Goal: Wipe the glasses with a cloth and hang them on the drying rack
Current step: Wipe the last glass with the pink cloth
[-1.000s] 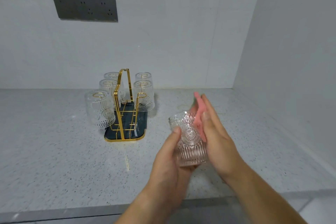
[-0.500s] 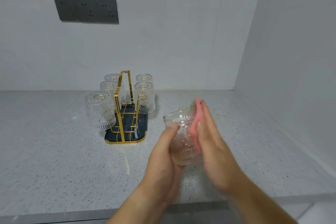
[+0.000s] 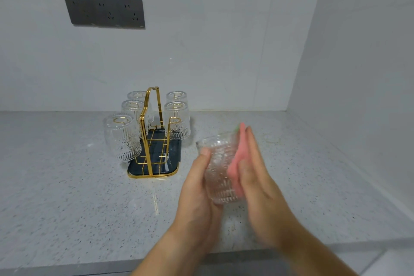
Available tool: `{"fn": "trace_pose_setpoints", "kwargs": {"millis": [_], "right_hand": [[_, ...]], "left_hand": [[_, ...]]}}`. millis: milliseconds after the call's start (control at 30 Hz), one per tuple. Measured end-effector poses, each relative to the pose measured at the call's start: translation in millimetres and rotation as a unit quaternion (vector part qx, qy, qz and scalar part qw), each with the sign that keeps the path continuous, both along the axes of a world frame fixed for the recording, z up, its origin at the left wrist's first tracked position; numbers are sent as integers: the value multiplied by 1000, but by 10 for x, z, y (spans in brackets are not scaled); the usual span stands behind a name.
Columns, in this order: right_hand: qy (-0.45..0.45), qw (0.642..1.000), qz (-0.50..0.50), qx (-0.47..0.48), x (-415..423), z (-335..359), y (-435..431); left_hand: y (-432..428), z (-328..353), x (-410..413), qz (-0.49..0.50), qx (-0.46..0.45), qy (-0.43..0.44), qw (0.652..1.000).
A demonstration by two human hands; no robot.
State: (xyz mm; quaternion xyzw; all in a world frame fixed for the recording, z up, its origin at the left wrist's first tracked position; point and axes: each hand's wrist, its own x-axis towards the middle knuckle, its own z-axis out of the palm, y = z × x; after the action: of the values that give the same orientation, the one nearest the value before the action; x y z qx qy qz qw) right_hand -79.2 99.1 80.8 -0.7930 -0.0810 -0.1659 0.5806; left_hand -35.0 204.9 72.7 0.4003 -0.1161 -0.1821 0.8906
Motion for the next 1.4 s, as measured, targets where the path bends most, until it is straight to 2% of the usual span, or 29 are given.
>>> {"fn": "trace_pose_setpoints", "kwargs": {"millis": [67,133,200,367,467,633,833,900,1000,1100,1267,1400], "right_hand": [[-14,998,-7,-67,-97,-186,92],[-20,996,-8,-90,-166,-283,137],[-6,998,-1,-57,-160,-223,88],[41,994,-20,98,65,77,-119],[31,996,-1,80,27,-6,1],[9,999,13,38,-76,-294,127],[27,990,-38,133,145,-40,-81],[9,993,-40,112,137,-51,-45],[9,997,-26,65,32,-233,80],[3,999,-25,48,-37,-326,142],[24,992,-46,112,166,-99,-34],[27,994,-46,94,138,-116,-6]], "left_hand": [[40,-34,69,32,1,15,999],[71,-50,84,48,13,-6,999],[61,-45,40,47,11,-16,999],[-25,-29,-40,-6,9,-21,1000],[-27,32,12,8,27,-10,1000],[37,-39,125,97,82,5,992],[-36,-64,41,8,58,-28,998],[-39,-7,31,1,79,-37,996],[-32,-17,103,77,139,-54,986],[-12,-94,170,131,132,-63,981],[-68,-30,71,17,61,-23,998],[-74,-20,77,22,102,-22,994]]}}
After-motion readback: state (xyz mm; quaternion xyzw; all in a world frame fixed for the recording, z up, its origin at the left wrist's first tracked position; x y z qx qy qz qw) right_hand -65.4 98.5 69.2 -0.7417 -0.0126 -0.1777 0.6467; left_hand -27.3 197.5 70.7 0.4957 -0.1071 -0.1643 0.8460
